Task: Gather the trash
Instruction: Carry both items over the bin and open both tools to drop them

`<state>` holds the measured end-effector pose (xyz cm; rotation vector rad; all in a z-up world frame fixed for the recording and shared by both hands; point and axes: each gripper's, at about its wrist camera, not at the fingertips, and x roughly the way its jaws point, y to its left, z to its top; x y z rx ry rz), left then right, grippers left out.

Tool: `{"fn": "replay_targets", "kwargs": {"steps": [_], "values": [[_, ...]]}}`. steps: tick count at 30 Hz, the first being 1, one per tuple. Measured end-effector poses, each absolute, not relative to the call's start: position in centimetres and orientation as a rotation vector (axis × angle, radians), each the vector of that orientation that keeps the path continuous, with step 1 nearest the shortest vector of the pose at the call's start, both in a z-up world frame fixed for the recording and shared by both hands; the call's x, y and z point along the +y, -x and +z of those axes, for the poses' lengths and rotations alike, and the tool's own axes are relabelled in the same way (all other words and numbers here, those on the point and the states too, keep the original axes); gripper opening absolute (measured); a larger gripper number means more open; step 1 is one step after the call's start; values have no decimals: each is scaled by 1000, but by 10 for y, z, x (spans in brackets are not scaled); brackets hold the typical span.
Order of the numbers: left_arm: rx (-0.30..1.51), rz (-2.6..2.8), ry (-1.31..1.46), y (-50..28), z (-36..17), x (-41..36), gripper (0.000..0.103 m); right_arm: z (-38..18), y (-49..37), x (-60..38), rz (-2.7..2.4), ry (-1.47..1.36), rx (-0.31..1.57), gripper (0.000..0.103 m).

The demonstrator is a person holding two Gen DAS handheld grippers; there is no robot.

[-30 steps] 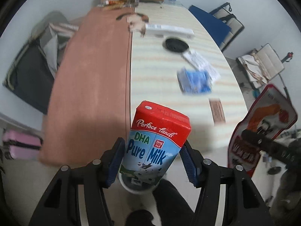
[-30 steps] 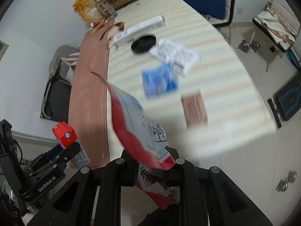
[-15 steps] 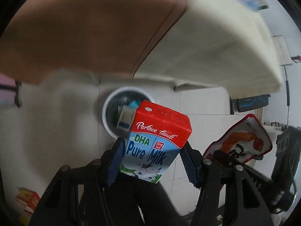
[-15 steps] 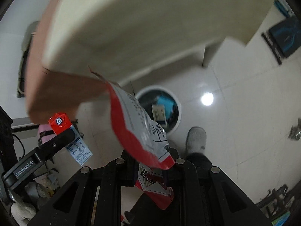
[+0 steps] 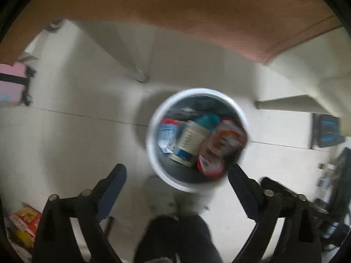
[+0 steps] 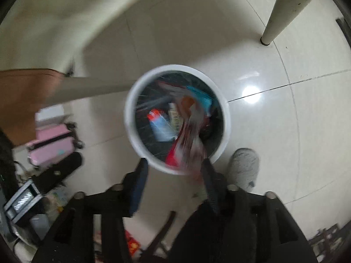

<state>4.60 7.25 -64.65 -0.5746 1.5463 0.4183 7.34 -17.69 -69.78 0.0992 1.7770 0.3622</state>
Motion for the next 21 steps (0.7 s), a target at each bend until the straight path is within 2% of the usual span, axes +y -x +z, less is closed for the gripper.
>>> {"fn": "replay_targets", "kwargs": {"steps": [1, 3, 10, 21], "values": [[1550, 433, 541, -43, -648, 72, 96, -702, -73, -177, 354, -66, 1770, 86], [1566, 433, 508, -38, -649, 69, 103, -702, -70, -177, 325, 22, 1741, 99], [1579, 446, 404, -26, -623, 53, 103, -678, -67, -184, 238, 206, 1663, 103], [1539, 436, 395, -16, -545, 45, 103, -577, -52, -183, 239, 259, 1592, 103]]}}
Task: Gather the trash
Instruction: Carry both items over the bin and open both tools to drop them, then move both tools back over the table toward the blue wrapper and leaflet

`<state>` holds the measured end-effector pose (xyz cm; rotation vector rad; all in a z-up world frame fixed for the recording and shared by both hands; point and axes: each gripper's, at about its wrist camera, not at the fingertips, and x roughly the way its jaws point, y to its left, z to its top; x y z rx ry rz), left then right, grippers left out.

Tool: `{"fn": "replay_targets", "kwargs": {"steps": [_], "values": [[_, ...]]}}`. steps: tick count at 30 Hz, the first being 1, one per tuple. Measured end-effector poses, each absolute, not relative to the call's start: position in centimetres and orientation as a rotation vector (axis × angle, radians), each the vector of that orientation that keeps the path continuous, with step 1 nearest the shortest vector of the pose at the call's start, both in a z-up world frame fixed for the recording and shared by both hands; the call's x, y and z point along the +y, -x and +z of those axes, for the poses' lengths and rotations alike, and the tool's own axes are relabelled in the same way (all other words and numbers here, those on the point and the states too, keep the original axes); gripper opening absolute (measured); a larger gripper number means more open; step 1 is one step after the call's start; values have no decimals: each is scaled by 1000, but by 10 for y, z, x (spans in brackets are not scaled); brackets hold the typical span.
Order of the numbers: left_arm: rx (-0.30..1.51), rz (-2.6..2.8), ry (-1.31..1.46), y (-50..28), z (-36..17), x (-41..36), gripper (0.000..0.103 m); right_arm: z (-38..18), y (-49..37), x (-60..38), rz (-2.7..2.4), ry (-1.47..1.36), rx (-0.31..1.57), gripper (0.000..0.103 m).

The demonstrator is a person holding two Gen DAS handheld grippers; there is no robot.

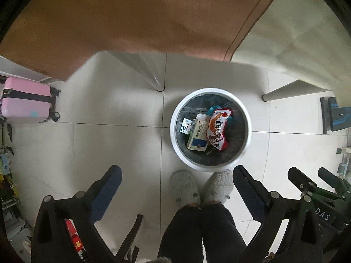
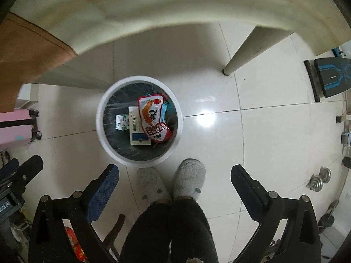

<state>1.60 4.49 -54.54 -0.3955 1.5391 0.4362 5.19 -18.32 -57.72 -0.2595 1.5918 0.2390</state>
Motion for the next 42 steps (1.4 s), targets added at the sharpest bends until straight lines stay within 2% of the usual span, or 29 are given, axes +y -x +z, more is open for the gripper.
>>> {"fn": "replay_targets", "kwargs": {"steps": [9, 16, 20, 26, 30, 34, 42], "values": [[1501, 420, 413, 5, -454, 33, 103, -468, -29, -184, 273, 248, 1541, 103], [1452, 416, 379, 16, -363, 28, 103, -356, -7, -192, 298, 188, 1497, 103], [1330, 430, 302, 7, -291, 26, 103, -282, -11, -202, 317, 78, 1457, 103], [1162, 488, 159, -41, -224, 23, 103, -208, -64, -225, 289, -83, 1392, 103], [1160, 474, 158, -92, -219, 24, 103, -176, -116, -238, 251, -117, 1337, 103], [1187, 434, 211, -153, -224, 24, 103, -169, -178, -250, 225, -104, 1321, 103], [1313, 349, 364, -311, -282, 23, 100, -216, -333, -254, 249, -48, 1395, 103]]}}
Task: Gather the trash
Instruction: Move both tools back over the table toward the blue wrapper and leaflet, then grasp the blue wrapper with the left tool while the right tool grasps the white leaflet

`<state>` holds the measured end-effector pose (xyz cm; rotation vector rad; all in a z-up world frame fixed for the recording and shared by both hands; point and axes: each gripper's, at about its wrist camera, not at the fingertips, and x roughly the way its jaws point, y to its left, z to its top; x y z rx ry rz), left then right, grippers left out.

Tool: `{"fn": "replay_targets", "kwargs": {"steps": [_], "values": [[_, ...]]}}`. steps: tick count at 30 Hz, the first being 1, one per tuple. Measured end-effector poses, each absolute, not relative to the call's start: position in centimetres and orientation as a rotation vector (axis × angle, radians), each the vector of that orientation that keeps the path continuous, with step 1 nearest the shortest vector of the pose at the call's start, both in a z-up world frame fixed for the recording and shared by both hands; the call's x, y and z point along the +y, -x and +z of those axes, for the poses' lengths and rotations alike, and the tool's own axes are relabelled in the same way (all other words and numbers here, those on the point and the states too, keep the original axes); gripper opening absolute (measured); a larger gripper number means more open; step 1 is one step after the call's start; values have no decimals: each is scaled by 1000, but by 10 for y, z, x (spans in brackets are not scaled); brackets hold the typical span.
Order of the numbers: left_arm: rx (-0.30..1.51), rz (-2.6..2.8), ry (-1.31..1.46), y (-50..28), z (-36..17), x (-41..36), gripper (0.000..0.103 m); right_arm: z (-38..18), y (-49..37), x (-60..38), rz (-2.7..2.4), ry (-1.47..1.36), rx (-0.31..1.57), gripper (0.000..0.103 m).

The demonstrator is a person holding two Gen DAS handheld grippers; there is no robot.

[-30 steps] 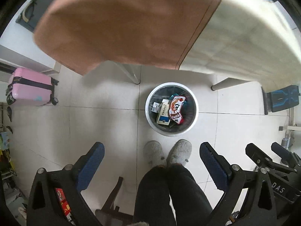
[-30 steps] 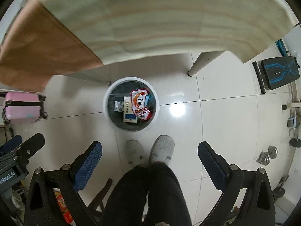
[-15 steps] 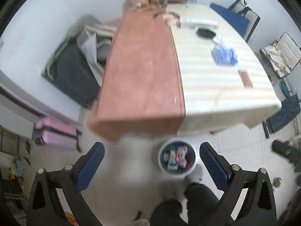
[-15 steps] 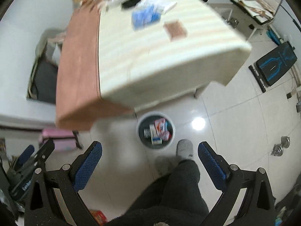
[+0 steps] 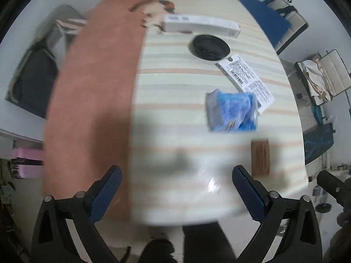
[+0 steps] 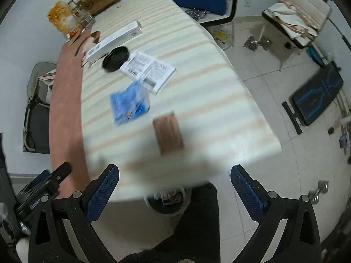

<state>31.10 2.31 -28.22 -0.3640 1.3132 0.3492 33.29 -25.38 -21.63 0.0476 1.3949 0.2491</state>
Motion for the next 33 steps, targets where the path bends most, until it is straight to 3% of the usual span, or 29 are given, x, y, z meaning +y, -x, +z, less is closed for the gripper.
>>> {"fn": "replay_targets", "kwargs": {"steps": [3, 8, 9, 10, 12, 13, 14, 18, 29, 33], "values": [[1372, 327, 423, -356, -312, 23, 84, -234, -386, -247, 263, -5, 1422, 103], [1411, 322, 505, -404, -349, 28, 72, -264, -452, -225, 312, 102, 1465, 103], [1419, 317, 509, -411, -353, 27, 64, -268, -460, -221, 321, 121, 1471, 103], [1425, 308, 505, -414, -356, 25, 46, -272, -466, -216, 329, 136, 1476, 102], [1441, 291, 454, -418, -357, 16, 34, -278, -479, -206, 361, 160, 1484, 103], [1439, 271, 436, -418, -356, 13, 15, -279, -483, -202, 371, 169, 1485, 103], [1445, 251, 421, -417, -355, 10, 12, -281, -488, -195, 389, 187, 1485, 103], [1448, 323, 377, -395, -347, 24, 7, -291, -495, -167, 444, 253, 1494, 103], [1416, 543, 436, -353, -338, 86, 7, -351, -490, -79, 483, 594, 1470, 102], [1404, 551, 440, -348, -333, 86, 7, -351, -490, -81, 475, 559, 1469, 99]]}}
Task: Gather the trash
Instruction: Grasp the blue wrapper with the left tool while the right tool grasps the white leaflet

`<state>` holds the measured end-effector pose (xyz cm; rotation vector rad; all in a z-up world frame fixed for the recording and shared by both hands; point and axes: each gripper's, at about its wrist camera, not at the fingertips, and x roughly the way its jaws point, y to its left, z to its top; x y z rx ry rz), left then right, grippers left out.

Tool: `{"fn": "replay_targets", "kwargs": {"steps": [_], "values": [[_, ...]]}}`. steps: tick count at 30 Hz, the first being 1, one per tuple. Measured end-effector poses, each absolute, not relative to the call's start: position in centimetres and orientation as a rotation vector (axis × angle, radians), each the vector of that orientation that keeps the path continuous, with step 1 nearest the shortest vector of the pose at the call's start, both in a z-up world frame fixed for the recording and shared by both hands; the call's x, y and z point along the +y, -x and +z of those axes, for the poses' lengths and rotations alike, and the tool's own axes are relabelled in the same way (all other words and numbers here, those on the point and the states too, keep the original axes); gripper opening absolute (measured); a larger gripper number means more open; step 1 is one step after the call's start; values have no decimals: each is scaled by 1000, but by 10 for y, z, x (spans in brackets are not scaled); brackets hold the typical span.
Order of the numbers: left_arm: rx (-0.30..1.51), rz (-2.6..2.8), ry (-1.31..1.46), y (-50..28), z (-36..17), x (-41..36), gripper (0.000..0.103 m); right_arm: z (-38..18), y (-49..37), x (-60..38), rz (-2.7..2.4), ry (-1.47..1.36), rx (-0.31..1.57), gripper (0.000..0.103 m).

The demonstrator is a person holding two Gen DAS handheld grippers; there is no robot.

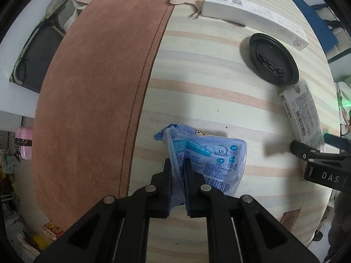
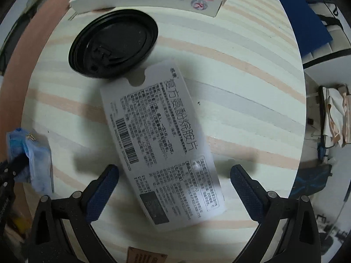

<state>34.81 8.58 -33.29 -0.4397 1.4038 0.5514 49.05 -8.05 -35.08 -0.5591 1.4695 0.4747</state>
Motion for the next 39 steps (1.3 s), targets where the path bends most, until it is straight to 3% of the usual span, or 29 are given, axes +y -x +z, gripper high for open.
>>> {"fn": "replay_targets", "kwargs": {"steps": [3, 24, 31, 36, 38, 39], "values": [[1394, 553, 436, -356, -327, 87, 7, -343, -485, -80, 484, 555, 1434, 83], [1213, 522, 378, -300, -232, 71, 7, -273, -397, -130, 543, 330, 1378, 78], [1303, 535, 396, -267, -282, 78, 7, -332, -362, -124, 466, 385, 1524, 79], [1347, 561, 445, -256, -309, 85, 7, -353, -356, -110, 391, 473, 1464, 88], [1342, 570, 452, -253, -310, 86, 7, -351, -353, -107, 383, 492, 1439, 86], [1333, 575, 463, -252, -309, 86, 7, -351, -351, -107, 392, 472, 1444, 77]]}}
